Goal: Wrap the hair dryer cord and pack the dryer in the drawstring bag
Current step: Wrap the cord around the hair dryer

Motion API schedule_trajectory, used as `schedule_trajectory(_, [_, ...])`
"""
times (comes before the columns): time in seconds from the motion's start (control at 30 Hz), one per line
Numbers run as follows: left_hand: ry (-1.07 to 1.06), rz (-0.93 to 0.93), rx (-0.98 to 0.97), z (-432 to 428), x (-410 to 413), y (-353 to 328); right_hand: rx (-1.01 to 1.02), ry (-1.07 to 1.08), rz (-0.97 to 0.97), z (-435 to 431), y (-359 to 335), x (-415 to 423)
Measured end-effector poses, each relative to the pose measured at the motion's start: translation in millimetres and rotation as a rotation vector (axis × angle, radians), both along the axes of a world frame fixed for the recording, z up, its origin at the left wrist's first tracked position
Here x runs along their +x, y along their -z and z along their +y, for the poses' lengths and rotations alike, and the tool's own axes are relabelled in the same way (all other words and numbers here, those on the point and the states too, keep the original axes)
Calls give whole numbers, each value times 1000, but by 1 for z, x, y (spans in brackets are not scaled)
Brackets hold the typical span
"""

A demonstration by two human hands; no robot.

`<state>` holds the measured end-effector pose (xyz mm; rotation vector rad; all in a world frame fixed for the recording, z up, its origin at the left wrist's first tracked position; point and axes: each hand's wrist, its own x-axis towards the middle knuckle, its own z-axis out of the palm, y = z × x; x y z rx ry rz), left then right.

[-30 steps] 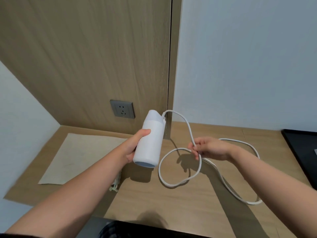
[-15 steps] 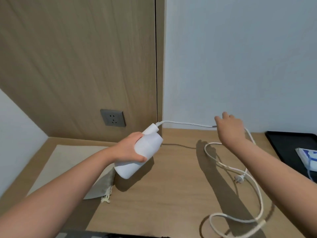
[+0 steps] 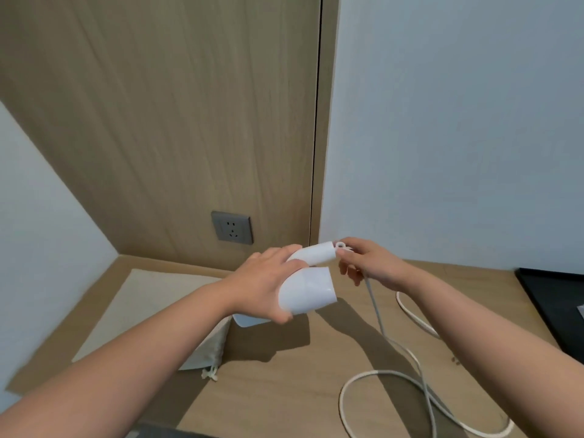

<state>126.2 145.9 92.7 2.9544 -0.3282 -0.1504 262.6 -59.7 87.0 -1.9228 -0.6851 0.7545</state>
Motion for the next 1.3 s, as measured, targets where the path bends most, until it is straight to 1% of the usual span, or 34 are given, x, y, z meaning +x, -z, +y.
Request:
schedule_trajectory(0.07, [-49, 116, -216, 3, -2, -8, 30, -5, 20, 2, -3, 5])
schedule_trajectory(0.13, [-115, 288, -488, 6, -2, -14, -35, -77, -48, 5, -11, 8])
schedule_trajectory(0.2, [-154, 530, -872, 9, -3, -13, -90, -193, -101, 8, -18, 9])
schedule_trajectory(0.23, [-158, 636, -1068, 13, -3, -9, -91, -235, -78, 9, -21, 9])
schedule_trajectory(0.27, [-173, 716, -1224, 17, -3, -4, -82, -251, -28, 10, -23, 10])
schedule_trajectory(0.3, [-214, 768, -1324, 21, -3, 4, -74, -244, 32, 11, -24, 12])
schedule_trajectory(0.37, [-338, 843, -1454, 28, -2, 19, -83, -202, 131, 12, -22, 15])
schedule_trajectory(0.4, [-389, 874, -1513, 32, -2, 28, -104, -184, 159, 12, -19, 15])
schedule_trajectory(0.47, [-426, 903, -1642, 36, -1, 42, -137, -147, 204, 13, -10, 12])
schedule_trajectory(0.57, [-529, 900, -1748, 33, -7, 51, -183, -87, 259, 12, 1, 8])
schedule_trajectory(0.67, [-600, 932, -1805, 28, -16, 50, -205, 19, 226, 11, 3, 11])
schedule_trajectory(0.8, [-609, 974, -1644, 33, -19, 47, -168, 180, 154, 5, -1, 21])
schedule_trajectory(0.87, [-728, 906, -1649, 31, -17, 45, -124, 238, 117, 1, -3, 22])
schedule_trajectory(0.93, [-912, 772, -1713, 28, -15, 49, -75, 287, 5, -2, -4, 21])
schedule_trajectory(0.97, [-982, 729, -1781, 26, -14, 51, -42, 309, -57, -4, -4, 20])
schedule_trajectory(1.03, [-1073, 714, -1965, 20, -13, 53, 45, 351, -138, -5, -4, 17])
schedule_trajectory(1.07, [-1081, 736, -2027, 17, -12, 53, 89, 367, -155, -6, -4, 15])
schedule_trajectory(1.17, [-1018, 773, -2128, 11, -7, 52, 197, 382, -140, -10, -3, 15])
schedule_trajectory(1.23, [-993, 730, -2167, 11, -6, 50, 221, 349, -117, -15, -3, 16])
schedule_trajectory(1.3, [-1012, 639, -2136, 12, -7, 44, 228, 318, -91, -20, -4, 17])
